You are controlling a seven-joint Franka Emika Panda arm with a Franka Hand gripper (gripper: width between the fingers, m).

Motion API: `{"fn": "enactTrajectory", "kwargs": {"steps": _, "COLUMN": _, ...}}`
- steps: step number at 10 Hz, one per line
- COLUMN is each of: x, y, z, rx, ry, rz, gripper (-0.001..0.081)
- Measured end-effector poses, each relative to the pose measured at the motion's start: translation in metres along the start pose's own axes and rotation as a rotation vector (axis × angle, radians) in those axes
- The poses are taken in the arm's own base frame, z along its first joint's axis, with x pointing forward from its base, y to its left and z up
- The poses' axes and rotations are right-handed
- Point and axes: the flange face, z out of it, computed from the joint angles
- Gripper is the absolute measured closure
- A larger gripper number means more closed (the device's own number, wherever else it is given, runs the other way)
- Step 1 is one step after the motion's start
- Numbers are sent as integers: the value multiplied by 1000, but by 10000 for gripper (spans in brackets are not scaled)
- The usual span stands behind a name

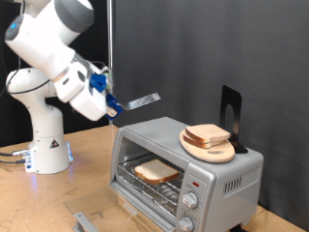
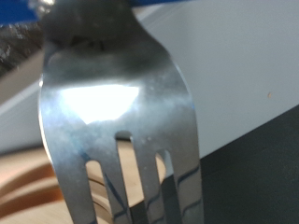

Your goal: Make a piece of toast with the oven

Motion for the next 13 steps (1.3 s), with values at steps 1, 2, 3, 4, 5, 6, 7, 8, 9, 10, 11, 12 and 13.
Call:
{"fn": "enactTrajectory", "kwargs": {"steps": 1, "x": 0, "y": -15, "z": 10, "rx": -6, "ry": 6, "rz": -6, "gripper": 443}}
{"fn": "enactTrajectory", "kwargs": {"steps": 2, "x": 0, "y": -30, "z": 19, "rx": -5, "ry": 13, "rz": -7, "gripper": 443}}
{"fn": "enactTrajectory", "kwargs": {"steps": 3, "x": -1, "y": -42, "z": 26, "rx": -8, "ry": 14, "rz": -6, "gripper": 443}}
{"fn": "enactTrajectory", "kwargs": {"steps": 4, "x": -1, "y": -57, "z": 35, "rx": -14, "ry": 16, "rz": -5, "gripper": 443}}
{"fn": "enactTrajectory", "kwargs": {"steps": 5, "x": -1, "y": -69, "z": 43, "rx": -25, "ry": 17, "rz": -3, "gripper": 443}}
{"fn": "enactTrajectory", "kwargs": {"steps": 6, "x": -1, "y": -83, "z": 53, "rx": -34, "ry": 17, "rz": -2, "gripper": 443}}
{"fn": "enactTrajectory", "kwargs": {"steps": 7, "x": -1, "y": -97, "z": 64, "rx": -43, "ry": 15, "rz": -1, "gripper": 443}}
{"fn": "enactTrajectory", "kwargs": {"steps": 8, "x": -2, "y": -110, "z": 75, "rx": -53, "ry": 15, "rz": 0, "gripper": 443}}
{"fn": "enactTrajectory", "kwargs": {"steps": 9, "x": -4, "y": -123, "z": 87, "rx": -65, "ry": 11, "rz": 3, "gripper": 443}}
{"fn": "enactTrajectory", "kwargs": {"steps": 10, "x": -7, "y": -133, "z": 100, "rx": -82, "ry": 5, "rz": 3, "gripper": 443}}
{"fn": "enactTrajectory", "kwargs": {"steps": 11, "x": -12, "y": -137, "z": 110, "rx": -102, "ry": -2, "rz": 2, "gripper": 443}}
{"fn": "enactTrajectory", "kwargs": {"steps": 12, "x": -17, "y": -136, "z": 120, "rx": -118, "ry": -12, "rz": 2, "gripper": 443}}
{"fn": "enactTrajectory", "kwargs": {"steps": 13, "x": -22, "y": -131, "z": 127, "rx": -134, "ry": -20, "rz": 6, "gripper": 443}}
